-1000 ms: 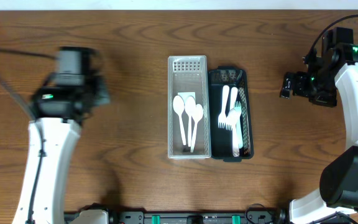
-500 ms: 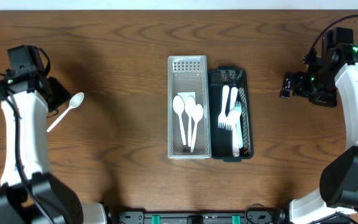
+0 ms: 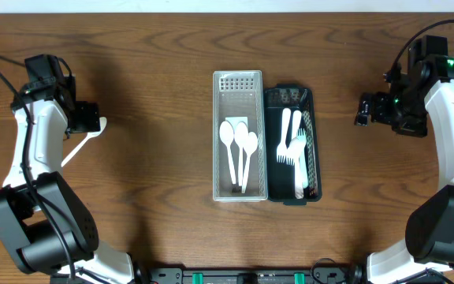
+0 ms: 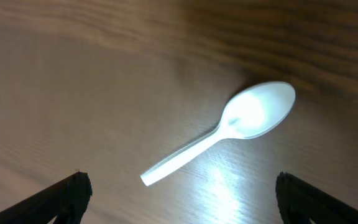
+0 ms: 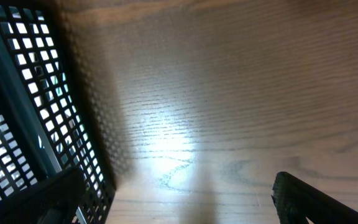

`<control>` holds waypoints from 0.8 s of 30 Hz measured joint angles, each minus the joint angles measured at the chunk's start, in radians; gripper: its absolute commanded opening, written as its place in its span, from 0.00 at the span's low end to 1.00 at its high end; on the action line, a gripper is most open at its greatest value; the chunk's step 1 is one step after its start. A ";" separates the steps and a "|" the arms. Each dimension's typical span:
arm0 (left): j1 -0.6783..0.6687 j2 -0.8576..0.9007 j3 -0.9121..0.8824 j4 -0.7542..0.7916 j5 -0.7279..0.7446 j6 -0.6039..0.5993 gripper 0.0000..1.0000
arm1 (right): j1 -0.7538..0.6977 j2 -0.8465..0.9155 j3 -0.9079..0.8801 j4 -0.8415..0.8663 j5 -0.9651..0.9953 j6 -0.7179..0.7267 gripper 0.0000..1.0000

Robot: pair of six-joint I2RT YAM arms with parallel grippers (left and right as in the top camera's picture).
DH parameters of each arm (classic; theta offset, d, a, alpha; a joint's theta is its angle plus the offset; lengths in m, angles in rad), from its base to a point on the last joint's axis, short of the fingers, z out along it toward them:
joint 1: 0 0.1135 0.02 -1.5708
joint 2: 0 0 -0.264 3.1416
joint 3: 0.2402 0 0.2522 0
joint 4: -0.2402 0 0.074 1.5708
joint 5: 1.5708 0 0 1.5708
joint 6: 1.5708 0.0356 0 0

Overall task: Pack container
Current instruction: 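Reach left gripper to the far-left spoon and grasp it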

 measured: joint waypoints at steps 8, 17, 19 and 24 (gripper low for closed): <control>0.000 0.047 0.000 0.021 0.137 0.360 0.98 | 0.000 0.000 0.000 -0.011 0.000 0.000 0.99; 0.027 0.137 0.000 0.021 0.196 0.575 1.00 | 0.000 0.000 0.000 -0.012 0.000 0.000 0.99; 0.045 0.163 0.000 0.021 0.206 0.589 1.00 | 0.000 0.000 0.000 -0.012 0.000 0.000 0.99; 0.077 0.227 0.000 0.021 0.214 0.618 1.00 | 0.000 0.000 0.000 -0.012 0.000 0.000 0.99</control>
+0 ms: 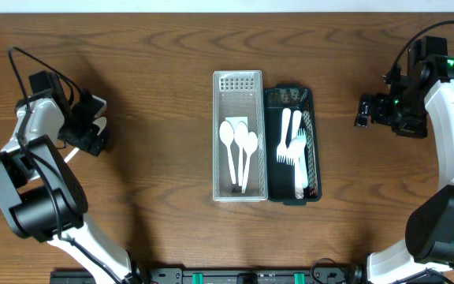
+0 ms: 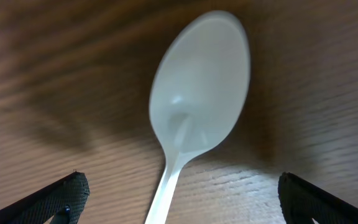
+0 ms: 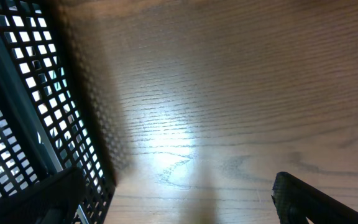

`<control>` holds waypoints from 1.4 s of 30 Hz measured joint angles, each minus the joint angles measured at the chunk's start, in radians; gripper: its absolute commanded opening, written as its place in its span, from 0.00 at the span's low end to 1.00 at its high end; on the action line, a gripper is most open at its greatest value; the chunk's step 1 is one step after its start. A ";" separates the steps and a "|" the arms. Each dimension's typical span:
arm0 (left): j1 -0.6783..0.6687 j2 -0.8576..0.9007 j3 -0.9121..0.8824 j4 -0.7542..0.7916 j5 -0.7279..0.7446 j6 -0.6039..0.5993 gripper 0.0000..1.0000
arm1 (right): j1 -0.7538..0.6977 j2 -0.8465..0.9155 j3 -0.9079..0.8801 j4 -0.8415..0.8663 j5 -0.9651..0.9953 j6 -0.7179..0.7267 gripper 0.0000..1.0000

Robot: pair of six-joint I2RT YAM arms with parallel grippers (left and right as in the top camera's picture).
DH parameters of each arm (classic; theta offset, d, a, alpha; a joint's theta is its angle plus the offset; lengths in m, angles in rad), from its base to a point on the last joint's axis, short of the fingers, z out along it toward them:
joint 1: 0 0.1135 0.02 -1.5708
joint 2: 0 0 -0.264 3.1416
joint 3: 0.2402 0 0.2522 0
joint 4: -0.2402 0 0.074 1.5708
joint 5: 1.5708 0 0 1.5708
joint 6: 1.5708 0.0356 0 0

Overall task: Pack container
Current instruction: 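Reach left gripper to the far-left spoon and grasp it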

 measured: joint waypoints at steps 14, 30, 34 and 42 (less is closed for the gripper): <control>0.005 0.038 0.023 -0.032 0.029 0.034 0.77 | 0.000 0.000 0.000 -0.003 0.000 0.000 0.99; 0.004 0.043 0.024 -0.084 0.044 0.034 0.42 | 0.000 0.000 0.000 -0.015 0.000 0.000 0.99; 0.004 0.043 0.024 -0.094 0.037 0.034 0.38 | 0.000 0.000 0.000 -0.017 0.000 0.000 0.99; 0.004 0.043 0.024 -0.102 0.029 0.033 0.20 | 0.000 0.000 0.000 -0.022 0.000 0.000 0.99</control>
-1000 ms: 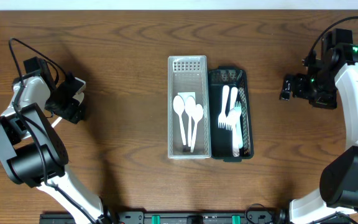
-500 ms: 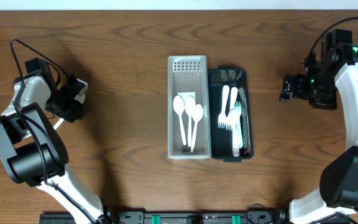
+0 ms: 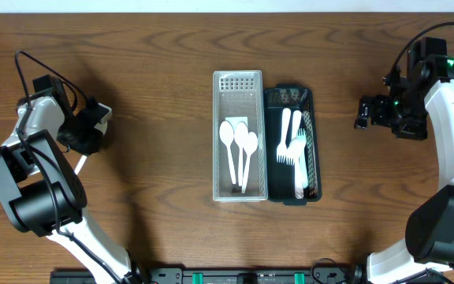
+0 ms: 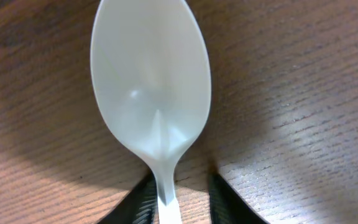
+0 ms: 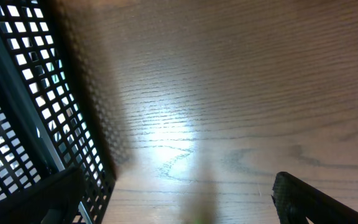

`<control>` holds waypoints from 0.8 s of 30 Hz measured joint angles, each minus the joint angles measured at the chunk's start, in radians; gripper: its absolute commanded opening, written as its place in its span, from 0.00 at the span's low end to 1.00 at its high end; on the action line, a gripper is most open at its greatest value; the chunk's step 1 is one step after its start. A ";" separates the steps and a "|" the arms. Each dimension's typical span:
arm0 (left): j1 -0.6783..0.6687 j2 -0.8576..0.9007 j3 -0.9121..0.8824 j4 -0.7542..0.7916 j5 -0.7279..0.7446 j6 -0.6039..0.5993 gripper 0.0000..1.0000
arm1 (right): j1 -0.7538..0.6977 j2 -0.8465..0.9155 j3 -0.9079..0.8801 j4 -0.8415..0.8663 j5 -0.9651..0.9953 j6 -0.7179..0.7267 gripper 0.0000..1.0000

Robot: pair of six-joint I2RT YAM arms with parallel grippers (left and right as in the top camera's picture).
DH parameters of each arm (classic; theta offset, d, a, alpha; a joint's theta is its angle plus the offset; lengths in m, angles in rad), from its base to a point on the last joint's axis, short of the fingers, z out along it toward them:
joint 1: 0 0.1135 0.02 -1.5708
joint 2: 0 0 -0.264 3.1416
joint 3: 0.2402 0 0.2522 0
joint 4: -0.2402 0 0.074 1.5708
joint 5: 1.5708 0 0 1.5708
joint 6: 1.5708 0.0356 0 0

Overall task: Pack container
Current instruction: 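Reach left gripper to the far-left spoon and grasp it, then place the fourth spoon into the silver caddy and release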

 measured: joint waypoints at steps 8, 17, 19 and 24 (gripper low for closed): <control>0.000 0.000 0.000 -0.006 -0.004 0.002 0.06 | 0.000 0.000 0.000 0.000 0.000 0.000 0.99; 0.000 -0.001 0.001 -0.006 -0.003 -0.004 0.06 | 0.000 0.000 0.000 0.000 0.000 0.000 0.99; -0.002 -0.004 0.001 -0.005 -0.004 -0.021 0.06 | 0.000 0.000 0.000 0.000 0.000 0.000 0.99; -0.029 -0.058 -0.011 0.013 -0.002 -0.085 0.06 | 0.000 0.000 0.000 0.000 0.000 0.000 0.99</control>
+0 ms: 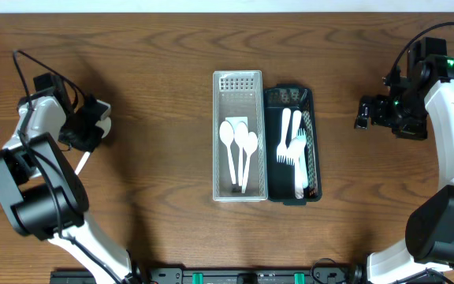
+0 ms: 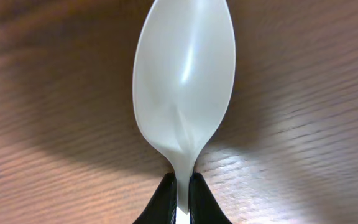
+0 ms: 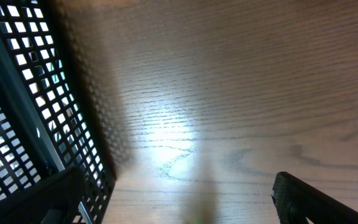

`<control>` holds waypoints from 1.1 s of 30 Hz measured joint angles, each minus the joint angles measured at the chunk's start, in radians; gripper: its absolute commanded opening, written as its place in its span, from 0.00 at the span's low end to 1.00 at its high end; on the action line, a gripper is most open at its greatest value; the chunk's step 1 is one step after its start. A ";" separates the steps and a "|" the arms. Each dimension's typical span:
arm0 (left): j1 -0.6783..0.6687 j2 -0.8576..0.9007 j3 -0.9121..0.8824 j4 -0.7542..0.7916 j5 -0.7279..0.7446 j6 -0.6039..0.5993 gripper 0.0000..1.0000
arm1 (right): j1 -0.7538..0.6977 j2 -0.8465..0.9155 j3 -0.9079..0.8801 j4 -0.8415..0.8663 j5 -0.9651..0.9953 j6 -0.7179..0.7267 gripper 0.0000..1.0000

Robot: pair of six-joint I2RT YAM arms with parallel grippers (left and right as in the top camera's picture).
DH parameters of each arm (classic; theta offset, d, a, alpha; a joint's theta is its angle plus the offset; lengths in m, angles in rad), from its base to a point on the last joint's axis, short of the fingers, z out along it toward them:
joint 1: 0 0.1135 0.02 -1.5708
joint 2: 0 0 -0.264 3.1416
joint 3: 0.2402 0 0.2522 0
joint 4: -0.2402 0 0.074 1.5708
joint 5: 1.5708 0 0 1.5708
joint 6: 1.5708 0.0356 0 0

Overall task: Pack container
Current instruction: 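Place the fourth spoon into the silver caddy and release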

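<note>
A white plastic spoon [image 2: 184, 81] lies at the table's far left, its bowl pointing away from my left wrist camera. My left gripper [image 2: 180, 190] is shut on the spoon's neck just below the bowl. From overhead the left gripper [image 1: 91, 126] covers the bowl, and only the spoon handle [image 1: 82, 163] pokes out beneath it. A clear tray [image 1: 216, 134] in the middle holds three white spoons [image 1: 239, 148]. My right gripper [image 3: 179, 202] is open over bare wood, holding nothing.
A black mesh basket [image 1: 318, 158] with white forks [image 1: 292, 148] stands against the clear tray's right side; its wall [image 3: 17, 93] fills the left of the right wrist view. The right gripper [image 1: 363, 110] hovers to the right of it.
The left fingers stood a little apart on either side of the spoon's neck; now they are shut on it. The right arm has not moved.
My left gripper was open above the spoon, which lay slantwise on the wood. It then stood lower and in line with the spoon, then had its fingers either side of the neck, and now grips it. The right gripper stayed open beside the basket.
</note>
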 measured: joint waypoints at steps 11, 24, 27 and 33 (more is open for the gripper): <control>-0.319 -0.414 -0.003 -0.002 0.002 -0.251 0.06 | 0.000 0.000 0.000 0.000 -0.008 0.000 0.99; -0.856 -0.499 -0.003 -0.029 0.019 -0.850 0.06 | 0.000 0.000 0.000 0.000 -0.034 0.000 0.99; -0.921 -0.462 -0.003 -0.024 0.010 -0.960 0.06 | 0.000 0.000 0.000 0.000 -0.034 0.000 0.99; -0.940 -0.332 -0.003 -0.020 -0.025 -1.144 0.06 | 0.000 0.000 0.000 -0.001 -0.037 0.000 0.99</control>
